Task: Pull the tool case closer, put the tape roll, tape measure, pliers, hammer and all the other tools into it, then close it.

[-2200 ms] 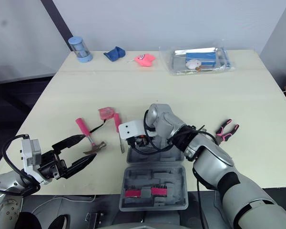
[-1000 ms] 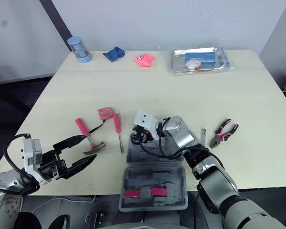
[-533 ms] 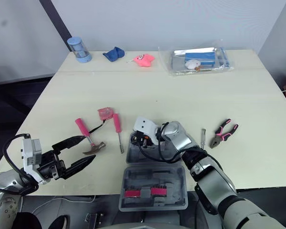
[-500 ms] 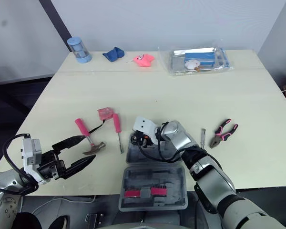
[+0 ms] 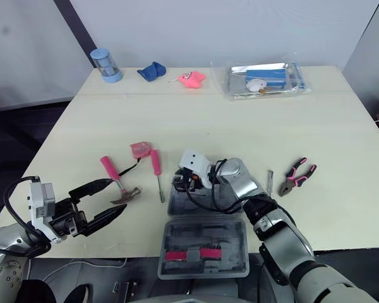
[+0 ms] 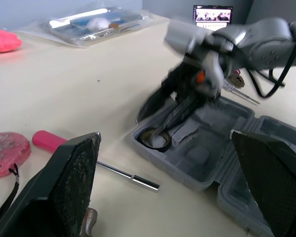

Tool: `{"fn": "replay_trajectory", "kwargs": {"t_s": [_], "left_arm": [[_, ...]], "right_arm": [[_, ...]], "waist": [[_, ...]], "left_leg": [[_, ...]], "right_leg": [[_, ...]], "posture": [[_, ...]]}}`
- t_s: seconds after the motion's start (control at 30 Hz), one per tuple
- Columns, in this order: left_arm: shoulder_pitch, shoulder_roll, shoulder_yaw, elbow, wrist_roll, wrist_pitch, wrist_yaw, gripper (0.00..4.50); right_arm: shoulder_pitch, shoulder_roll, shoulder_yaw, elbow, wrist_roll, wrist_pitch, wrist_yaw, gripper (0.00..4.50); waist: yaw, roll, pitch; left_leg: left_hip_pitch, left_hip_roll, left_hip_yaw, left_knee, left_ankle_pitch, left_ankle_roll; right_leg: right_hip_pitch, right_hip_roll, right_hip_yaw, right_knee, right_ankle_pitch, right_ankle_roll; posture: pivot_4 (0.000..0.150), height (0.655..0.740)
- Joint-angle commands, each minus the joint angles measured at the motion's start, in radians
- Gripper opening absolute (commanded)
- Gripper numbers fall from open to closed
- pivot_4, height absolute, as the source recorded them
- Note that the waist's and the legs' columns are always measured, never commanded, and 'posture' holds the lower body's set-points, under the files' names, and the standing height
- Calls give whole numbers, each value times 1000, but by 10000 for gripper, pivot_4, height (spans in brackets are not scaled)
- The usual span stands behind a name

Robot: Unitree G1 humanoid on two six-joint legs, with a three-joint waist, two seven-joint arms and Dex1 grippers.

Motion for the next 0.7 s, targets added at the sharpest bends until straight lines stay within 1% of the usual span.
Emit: {"fn": "replay_trajectory", "kwargs": {"t_s": [0.03, 0.1, 0.2, 0.27, 0.33, 0.47, 0.53, 0.6, 0.63, 0.7], "left_arm": [[-7, -1, 35, 10, -14, 1, 21, 45000], [-8, -5, 47, 22, -22, 5, 31, 45000], [-9, -17, 82, 74, -26, -5, 53, 45000], [-5, -16, 104, 121, -16, -19, 53, 45000], [4, -15, 128, 185, -5, -37, 45, 45000], [15, -18, 147, 266, 12, -68, 30, 45000], [27, -20, 160, 333, 28, -93, 27, 45000], [38, -24, 168, 380, 41, -114, 25, 45000], [40, -26, 170, 401, 47, -125, 24, 45000], [41, -25, 170, 442, 58, -147, 18, 45000]], "right_arm": [[56, -36, -66, -240, 108, 80, 22, 16891], [112, -72, -104, -355, 145, 100, 4, 16891], [250, -156, -234, -537, 255, 98, -6, 16891], [321, -225, -299, -613, 290, 135, -24, 16891], [415, -305, -398, -658, 330, 135, -36, 16891], [550, -401, -516, -682, 373, 111, -43, 16891], [700, -444, -658, -663, 396, 78, -54, 16891], [833, -463, -771, -632, 415, 34, -59, 16891], [882, -469, -803, -615, 414, 11, -62, 16891], [957, -479, -837, -588, 418, -28, -48, 16891]], "waist": [[1, 0, 0], [4, 0, 0], [11, 0, 0], [11, -1, 0], [12, -1, 0], [5, -2, 0], [6, -2, 0], [19, -2, 0], [27, -2, 0], [25, -3, 0]], "left_leg": [[0, 0, 0, 0, 0, 0], [0, 0, 0, 0, 0, 0], [-1, 0, 0, 0, 0, 0], [-2, 0, 0, 0, 0, 0], [-1, 0, 0, 0, 0, 0], [-1, 0, 1, 0, 0, 0], [0, 0, 1, 0, 0, 0], [-1, 0, 1, -1, 0, 0], [-1, 0, 1, -1, 0, 0], [-2, 0, 3, -2, 0, 0]], "right_leg": [[0, 0, 0, 0, 0, 0], [0, 0, 0, 0, 0, 0], [0, -1, -1, -1, 0, 0], [0, -1, -1, -2, 0, 0], [0, -1, -1, -2, 0, 0], [0, 0, 0, -1, 0, 0], [0, 0, 0, -1, 0, 0], [1, 0, 0, -2, 0, 0], [1, -1, 0, -4, 0, 0], [1, -1, 1, -7, 0, 1]], "posture": [[1500, 7400], [1500, 7400], [1500, 7400], [1500, 7400], [1500, 7400], [1500, 7400], [1500, 7400], [1500, 7400], [1500, 7400], [1500, 7400]]}}
